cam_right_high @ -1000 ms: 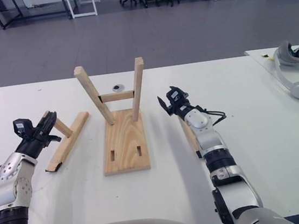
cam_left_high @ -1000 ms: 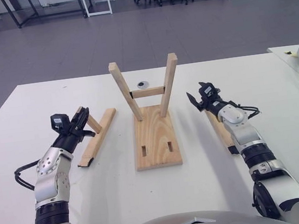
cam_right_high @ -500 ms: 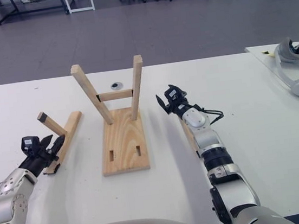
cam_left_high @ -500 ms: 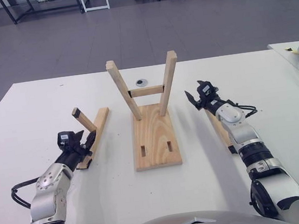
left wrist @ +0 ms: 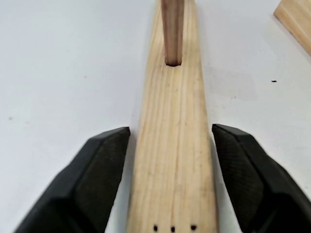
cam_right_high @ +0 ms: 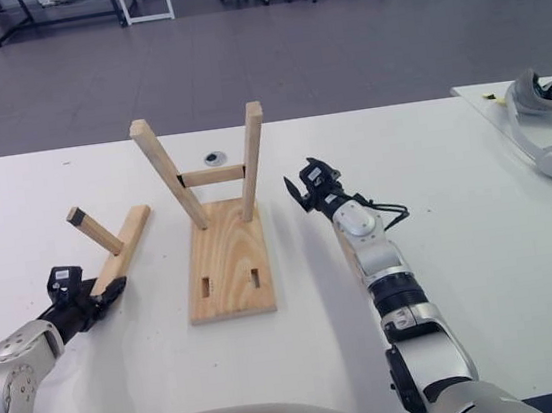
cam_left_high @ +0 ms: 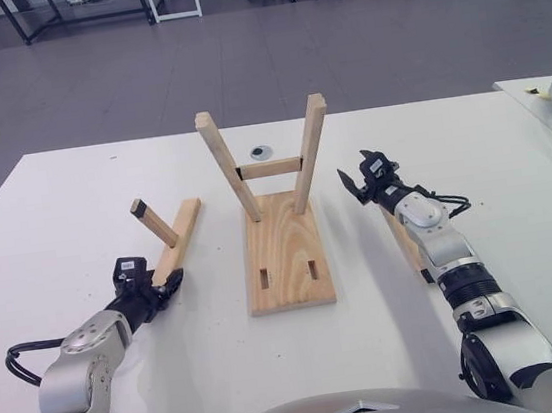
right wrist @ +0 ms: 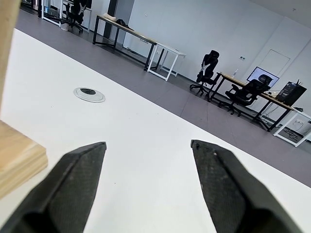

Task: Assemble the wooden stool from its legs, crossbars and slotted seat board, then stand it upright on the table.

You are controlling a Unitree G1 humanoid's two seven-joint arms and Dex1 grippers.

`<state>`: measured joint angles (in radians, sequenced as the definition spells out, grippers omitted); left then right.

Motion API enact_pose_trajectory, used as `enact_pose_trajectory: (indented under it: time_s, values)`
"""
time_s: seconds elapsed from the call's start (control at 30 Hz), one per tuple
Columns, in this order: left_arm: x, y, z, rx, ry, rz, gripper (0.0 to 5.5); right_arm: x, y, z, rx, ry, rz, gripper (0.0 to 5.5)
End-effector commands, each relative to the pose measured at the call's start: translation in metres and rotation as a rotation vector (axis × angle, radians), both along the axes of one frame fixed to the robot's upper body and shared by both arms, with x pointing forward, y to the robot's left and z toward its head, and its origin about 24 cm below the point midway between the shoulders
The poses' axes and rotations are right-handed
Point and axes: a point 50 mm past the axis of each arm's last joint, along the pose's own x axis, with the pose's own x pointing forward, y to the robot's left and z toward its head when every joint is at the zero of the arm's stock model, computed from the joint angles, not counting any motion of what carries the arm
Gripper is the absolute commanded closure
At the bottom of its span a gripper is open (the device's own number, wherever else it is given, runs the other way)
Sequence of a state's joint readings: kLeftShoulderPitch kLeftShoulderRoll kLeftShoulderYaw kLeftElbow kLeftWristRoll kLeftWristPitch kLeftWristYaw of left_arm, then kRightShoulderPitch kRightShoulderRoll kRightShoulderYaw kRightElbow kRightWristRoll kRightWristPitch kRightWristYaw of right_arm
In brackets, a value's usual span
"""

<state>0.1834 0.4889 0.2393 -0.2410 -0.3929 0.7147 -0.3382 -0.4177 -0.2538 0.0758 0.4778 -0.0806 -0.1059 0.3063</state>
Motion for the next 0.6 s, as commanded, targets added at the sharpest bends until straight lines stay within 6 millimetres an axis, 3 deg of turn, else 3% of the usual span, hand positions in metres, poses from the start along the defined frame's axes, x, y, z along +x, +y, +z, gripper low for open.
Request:
enact_pose_trajectory:
  time_s: [0.03, 0.1, 0.23, 0.37, 0.43, 0.5, 0.6]
  values:
    - [-0.005, -0.001, -0.002, 0.048, 0.028, -0.038, 3.02, 0.002, 0.002, 0.001, -0.004, -0.008, -0.009, 2.24]
    - [-0.006, -0.003, -0.003, 0.052, 0.035, -0.051, 3.41, 0.004, 0.0, 0.001, -0.002, -0.002, -0.027, 2.24]
    - [-0.006, 0.004, 0.0, 0.1, 0.004, -0.036, 3.46, 0.013, -0.011, 0.014, 0.097, 0.0, -0.102, 2.24]
    - [0.01, 0.021, 0.044, 0.148, -0.251, 0.003, 3.46, 0.031, -0.025, 0.057, 0.333, -0.04, -0.164, 2.24]
    - [0.02, 0.027, 0.086, 0.196, -0.452, 0.016, 3.46, 0.042, -0.026, 0.096, 0.498, -0.087, -0.129, 2.24]
    - [0.027, 0.02, 0.134, 0.224, -0.673, -0.02, 3.46, 0.048, -0.013, 0.147, 0.673, -0.14, 0.001, 2.24]
    - [0.034, -0.014, 0.194, 0.254, -0.883, -0.171, 3.46, 0.038, 0.029, 0.223, 0.984, -0.14, 0.327, 2.24]
